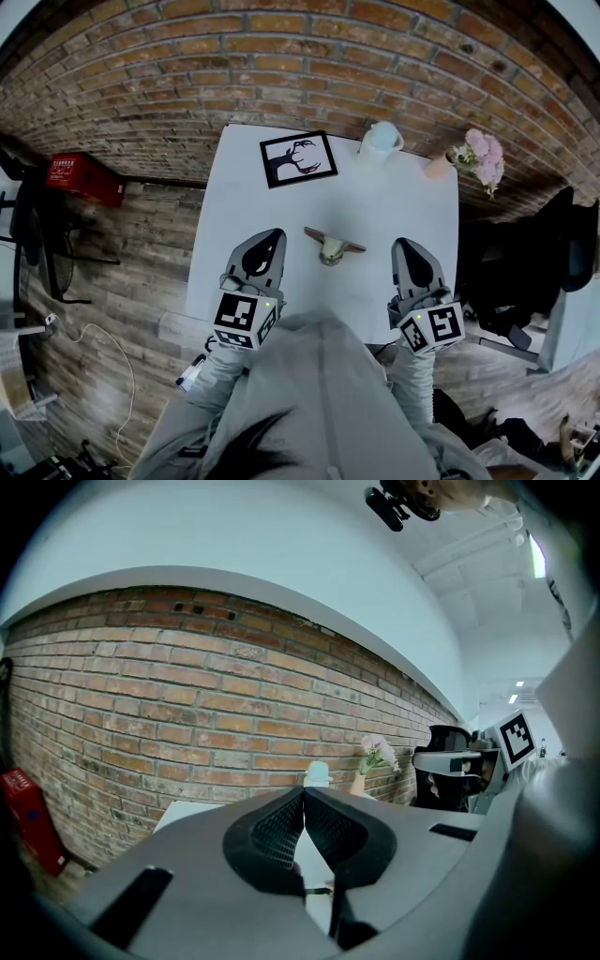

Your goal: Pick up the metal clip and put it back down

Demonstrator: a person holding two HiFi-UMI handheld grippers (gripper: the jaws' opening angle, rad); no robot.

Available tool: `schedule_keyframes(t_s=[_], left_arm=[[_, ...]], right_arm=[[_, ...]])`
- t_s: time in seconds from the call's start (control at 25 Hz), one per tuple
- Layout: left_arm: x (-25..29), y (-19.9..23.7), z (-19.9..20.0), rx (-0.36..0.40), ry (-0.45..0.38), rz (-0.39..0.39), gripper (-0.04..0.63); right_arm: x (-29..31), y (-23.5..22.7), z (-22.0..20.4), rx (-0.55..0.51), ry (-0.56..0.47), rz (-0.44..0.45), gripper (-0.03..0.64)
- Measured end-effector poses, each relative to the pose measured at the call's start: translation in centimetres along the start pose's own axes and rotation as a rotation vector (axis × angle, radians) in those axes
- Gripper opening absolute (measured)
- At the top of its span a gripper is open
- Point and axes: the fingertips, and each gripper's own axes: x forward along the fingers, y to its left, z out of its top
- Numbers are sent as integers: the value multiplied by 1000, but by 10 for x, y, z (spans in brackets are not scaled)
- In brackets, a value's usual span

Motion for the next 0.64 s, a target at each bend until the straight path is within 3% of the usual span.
schedule_keyframes(t_s=[0.36, 0.64], left_arm=[[0, 2, 0, 0, 0, 6, 26], [8, -1, 4, 25, 1, -40, 26]], right_arm=[[1, 1, -1, 3, 2, 4, 23], [4, 0, -1, -1, -2, 12, 23]])
